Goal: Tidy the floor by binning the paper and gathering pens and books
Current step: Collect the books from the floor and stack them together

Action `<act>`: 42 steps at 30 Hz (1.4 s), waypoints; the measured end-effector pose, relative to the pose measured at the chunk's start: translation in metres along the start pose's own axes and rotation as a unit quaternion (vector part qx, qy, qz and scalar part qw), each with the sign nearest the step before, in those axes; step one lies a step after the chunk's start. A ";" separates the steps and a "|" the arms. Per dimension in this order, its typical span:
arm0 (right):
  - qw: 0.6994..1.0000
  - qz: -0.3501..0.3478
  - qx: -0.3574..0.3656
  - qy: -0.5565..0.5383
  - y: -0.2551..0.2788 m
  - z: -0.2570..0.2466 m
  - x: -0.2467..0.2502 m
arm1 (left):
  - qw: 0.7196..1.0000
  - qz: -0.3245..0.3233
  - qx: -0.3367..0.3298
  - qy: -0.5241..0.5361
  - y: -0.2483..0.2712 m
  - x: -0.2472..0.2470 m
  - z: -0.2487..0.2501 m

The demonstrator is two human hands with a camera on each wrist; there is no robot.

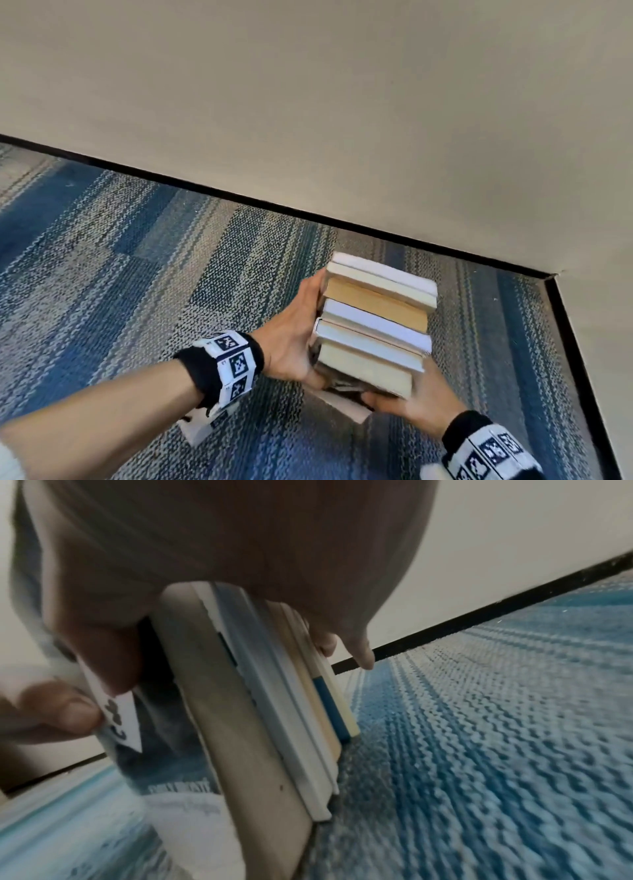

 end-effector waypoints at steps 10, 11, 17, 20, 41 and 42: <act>0.994 -0.046 -0.085 -0.054 0.015 -0.168 0.074 | 0.995 -0.025 0.068 0.068 0.059 0.090 0.125; 0.994 -0.043 -0.086 -0.050 0.019 -0.194 0.084 | 0.994 -0.020 0.074 0.078 0.069 0.104 0.145; 0.984 0.039 -0.092 -0.148 0.065 -0.369 0.144 | 0.969 -0.025 0.117 0.215 0.148 0.184 0.290; 0.966 0.081 -0.105 -0.222 0.102 -0.449 0.157 | 0.964 -0.061 0.129 0.226 0.193 0.212 0.369; 0.730 0.408 -0.183 -0.516 0.472 -0.724 0.159 | 0.928 -0.353 0.016 0.120 0.445 0.164 0.658; 0.709 0.436 -0.175 -0.526 0.495 -0.724 0.161 | 0.921 -0.373 0.014 0.110 0.451 0.146 0.674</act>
Point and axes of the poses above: each hand's wrist, its own y-axis away from the middle knuckle, its own x-axis out of the back of the hand, z = x × y, the point moved 1 cm from there along -y, towards the middle knuckle, and after that the axes turned 10 degrees about x, right-handed, at the moved point
